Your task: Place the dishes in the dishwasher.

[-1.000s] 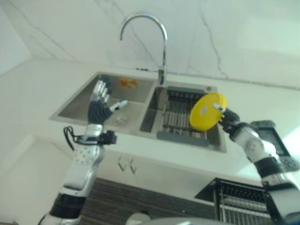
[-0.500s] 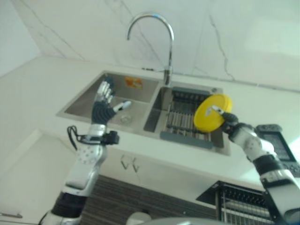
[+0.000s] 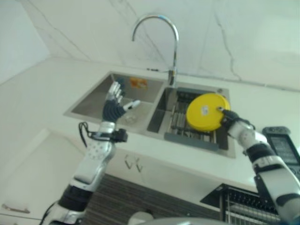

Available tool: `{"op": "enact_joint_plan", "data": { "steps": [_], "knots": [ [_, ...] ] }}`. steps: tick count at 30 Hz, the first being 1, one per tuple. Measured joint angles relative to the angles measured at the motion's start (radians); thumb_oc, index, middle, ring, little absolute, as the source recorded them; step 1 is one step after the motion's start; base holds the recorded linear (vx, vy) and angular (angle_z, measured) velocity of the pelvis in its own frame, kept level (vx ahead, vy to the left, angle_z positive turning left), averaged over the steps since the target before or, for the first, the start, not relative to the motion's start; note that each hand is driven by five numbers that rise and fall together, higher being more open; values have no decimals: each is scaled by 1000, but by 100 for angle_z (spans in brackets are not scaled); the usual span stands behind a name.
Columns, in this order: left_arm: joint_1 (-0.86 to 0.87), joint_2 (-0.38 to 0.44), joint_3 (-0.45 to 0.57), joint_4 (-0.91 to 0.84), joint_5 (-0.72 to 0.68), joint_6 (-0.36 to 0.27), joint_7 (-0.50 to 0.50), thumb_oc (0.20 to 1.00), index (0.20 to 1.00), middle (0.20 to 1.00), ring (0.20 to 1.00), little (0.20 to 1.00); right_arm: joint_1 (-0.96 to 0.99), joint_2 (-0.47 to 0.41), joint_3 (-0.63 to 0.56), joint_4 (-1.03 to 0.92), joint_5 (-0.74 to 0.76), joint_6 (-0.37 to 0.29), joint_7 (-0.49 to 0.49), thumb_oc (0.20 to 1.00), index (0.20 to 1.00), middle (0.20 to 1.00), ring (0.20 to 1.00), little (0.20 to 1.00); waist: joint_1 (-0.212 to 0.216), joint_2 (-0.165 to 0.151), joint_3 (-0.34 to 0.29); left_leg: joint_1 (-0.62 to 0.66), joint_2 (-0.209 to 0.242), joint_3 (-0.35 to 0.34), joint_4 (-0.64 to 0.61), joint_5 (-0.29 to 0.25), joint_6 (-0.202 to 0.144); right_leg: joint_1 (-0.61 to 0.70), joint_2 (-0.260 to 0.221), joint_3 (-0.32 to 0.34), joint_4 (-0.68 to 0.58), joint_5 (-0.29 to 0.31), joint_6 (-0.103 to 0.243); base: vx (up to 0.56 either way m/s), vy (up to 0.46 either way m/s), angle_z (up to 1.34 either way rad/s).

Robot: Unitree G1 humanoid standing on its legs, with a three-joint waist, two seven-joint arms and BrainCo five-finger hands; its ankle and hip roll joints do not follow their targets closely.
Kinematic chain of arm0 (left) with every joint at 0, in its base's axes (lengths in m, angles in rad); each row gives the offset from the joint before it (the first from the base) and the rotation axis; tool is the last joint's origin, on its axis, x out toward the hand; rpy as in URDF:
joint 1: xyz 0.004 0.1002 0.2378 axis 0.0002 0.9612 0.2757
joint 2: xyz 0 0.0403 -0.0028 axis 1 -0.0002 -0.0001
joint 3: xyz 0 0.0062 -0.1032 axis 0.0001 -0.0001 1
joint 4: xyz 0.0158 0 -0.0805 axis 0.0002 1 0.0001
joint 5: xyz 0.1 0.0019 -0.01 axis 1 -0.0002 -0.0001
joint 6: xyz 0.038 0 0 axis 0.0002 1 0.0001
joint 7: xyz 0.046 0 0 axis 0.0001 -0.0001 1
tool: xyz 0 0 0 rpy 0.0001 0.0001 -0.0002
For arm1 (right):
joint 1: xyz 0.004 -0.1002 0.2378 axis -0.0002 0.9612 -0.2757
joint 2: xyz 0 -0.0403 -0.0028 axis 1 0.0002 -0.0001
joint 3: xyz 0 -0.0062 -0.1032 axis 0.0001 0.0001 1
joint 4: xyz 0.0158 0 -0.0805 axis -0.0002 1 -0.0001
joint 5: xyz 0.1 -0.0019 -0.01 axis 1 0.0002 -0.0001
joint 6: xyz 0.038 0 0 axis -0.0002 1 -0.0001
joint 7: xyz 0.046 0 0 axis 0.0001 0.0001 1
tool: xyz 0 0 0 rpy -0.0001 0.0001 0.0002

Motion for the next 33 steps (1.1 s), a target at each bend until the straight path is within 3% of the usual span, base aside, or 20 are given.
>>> {"op": "enact_joint_plan", "data": {
  "steps": [8,12,15,22,27,29,30,31,32,33],
  "knots": [
    [-6,0,0,2,-1,0,26,1000,1000,1000,1000,1000,0,1,-2,30,82,-53,-23,200,200,200,200,200,5,0,0,6,0,0,0,0,0,6,0,0,0,0,0,0,0,0],
    [-5,1,0,6,-1,-2,20,1000,1000,1000,1000,1000,7,0,-25,22,173,-60,19,200,200,200,200,200,-2,0,0,6,1,1,0,0,0,6,1,2,0,0,0,-7,-31,0],
    [8,1,3,6,-1,-7,-9,1000,1000,1000,1000,1000,103,1,-42,-125,260,-72,94,200,200,200,200,200,-7,0,0,5,3,3,0,0,0,3,3,4,0,-1,0,-10,-90,-2],
    [96,1,29,3,0,-20,-76,1000,1000,1000,1000,1000,265,8,-63,-426,353,-113,171,200,200,200,200,200,-29,-3,0,6,14,30,0,-1,-1,-9,12,30,0,-2,2,-8,-142,-11],
    [195,-11,65,-8,4,-28,-114,1000,1000,1000,1000,1000,505,53,-118,-823,358,-143,224,200,200,200,200,200,-88,-1,0,-12,18,59,-1,-1,0,-37,17,68,0,-3,2,-57,-33,-15],
    [232,-21,82,-8,4,-36,-124,1000,1000,1000,1000,1000,588,64,-138,-886,357,-146,254,200,200,200,200,200,-113,5,0,-8,19,77,1,-1,1,-49,18,86,0,-3,2,-185,115,-24],
    [232,-36,89,-8,4,-47,-125,1000,1000,1000,1000,1000,616,65,-149,-888,356,-146,258,200,200,200,200,200,-121,4,3,-24,17,80,29,0,-1,-69,16,104,1,0,-1,-160,89,-49],
    [233,-64,123,-7,4,-69,-124,1000,1000,1000,1000,1000,635,70,-154,-888,351,-140,257,200,200,200,200,200,-124,-28,21,-102,-13,62,162,0,-1,-96,-18,135,1,-1,-23,-225,249,-59],
    [232,-72,132,-2,5,-76,-121,1000,1000,1000,1000,1000,635,63,-155,-887,351,-139,258,200,200,200,200,200,-121,-29,26,-129,-21,45,212,-1,-1,-89,-26,149,1,12,-16,-198,314,-53],
    [222,-78,127,0,5,-88,-120,1000,1000,1000,1000,1000,638,60,-166,-891,350,-138,257,200,200,200,200,200,-151,-32,29,-125,-30,23,230,-13,-1,-106,-28,168,9,44,-13,-227,416,-63]
  ]
}}
